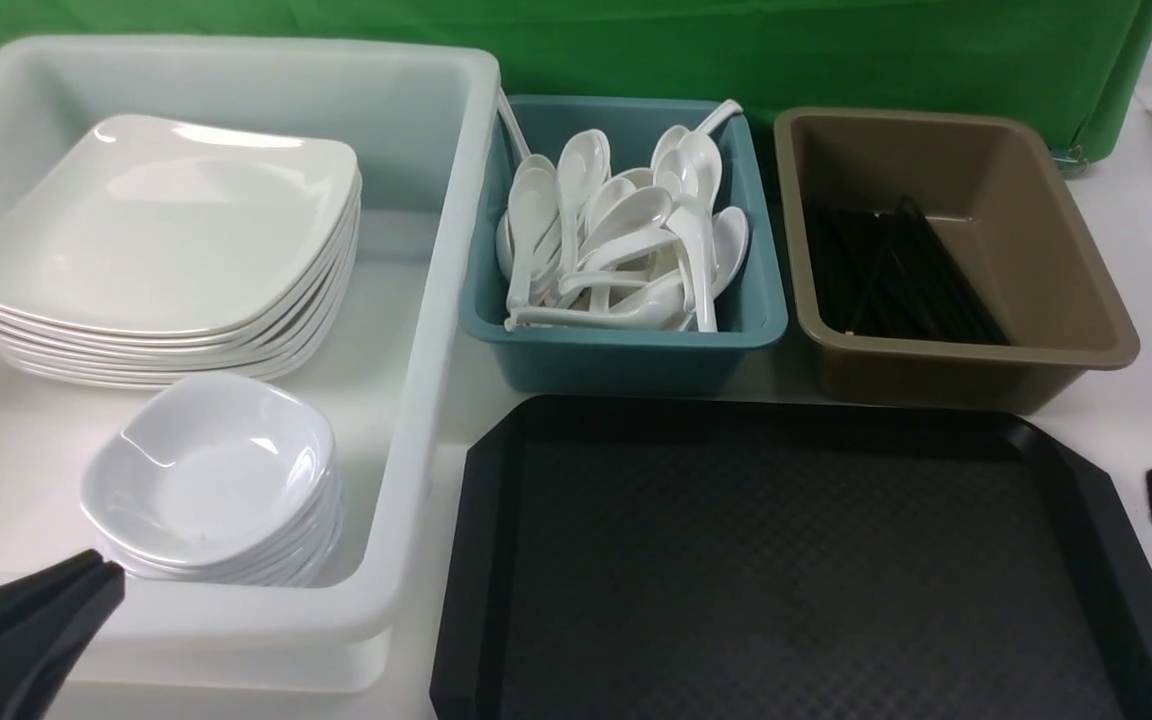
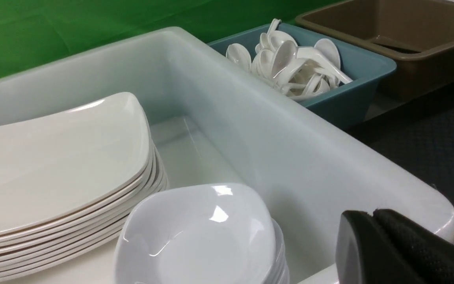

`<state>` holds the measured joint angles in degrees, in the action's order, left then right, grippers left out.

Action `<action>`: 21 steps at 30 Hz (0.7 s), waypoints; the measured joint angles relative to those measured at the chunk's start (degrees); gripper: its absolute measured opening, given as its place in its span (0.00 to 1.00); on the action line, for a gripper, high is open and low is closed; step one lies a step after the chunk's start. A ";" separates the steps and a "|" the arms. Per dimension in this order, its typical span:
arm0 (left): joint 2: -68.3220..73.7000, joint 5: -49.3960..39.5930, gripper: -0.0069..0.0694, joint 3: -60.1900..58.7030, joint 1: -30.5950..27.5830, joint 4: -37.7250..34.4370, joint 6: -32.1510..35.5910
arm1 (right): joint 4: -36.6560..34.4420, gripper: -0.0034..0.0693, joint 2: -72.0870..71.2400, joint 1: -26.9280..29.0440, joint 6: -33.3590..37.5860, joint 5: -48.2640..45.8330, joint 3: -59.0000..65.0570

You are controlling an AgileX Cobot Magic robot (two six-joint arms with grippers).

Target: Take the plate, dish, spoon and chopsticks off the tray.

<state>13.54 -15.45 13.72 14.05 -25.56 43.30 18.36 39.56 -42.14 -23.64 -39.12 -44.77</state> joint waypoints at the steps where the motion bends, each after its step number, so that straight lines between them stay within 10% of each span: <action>1: 0.00 -0.02 0.11 0.00 0.00 0.29 0.00 | -1.42 0.21 -1.26 2.65 0.46 0.87 1.25; 12: 0.00 -0.02 0.11 0.00 0.00 1.23 0.00 | -9.05 0.07 -25.30 31.06 18.77 31.73 34.26; 21: -0.05 -0.06 0.11 0.00 0.00 1.41 0.07 | -10.05 0.07 -39.38 36.77 16.00 29.86 45.08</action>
<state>13.49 -15.51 13.72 14.05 -24.15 43.38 8.30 0.18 -5.37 -7.63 -9.26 0.31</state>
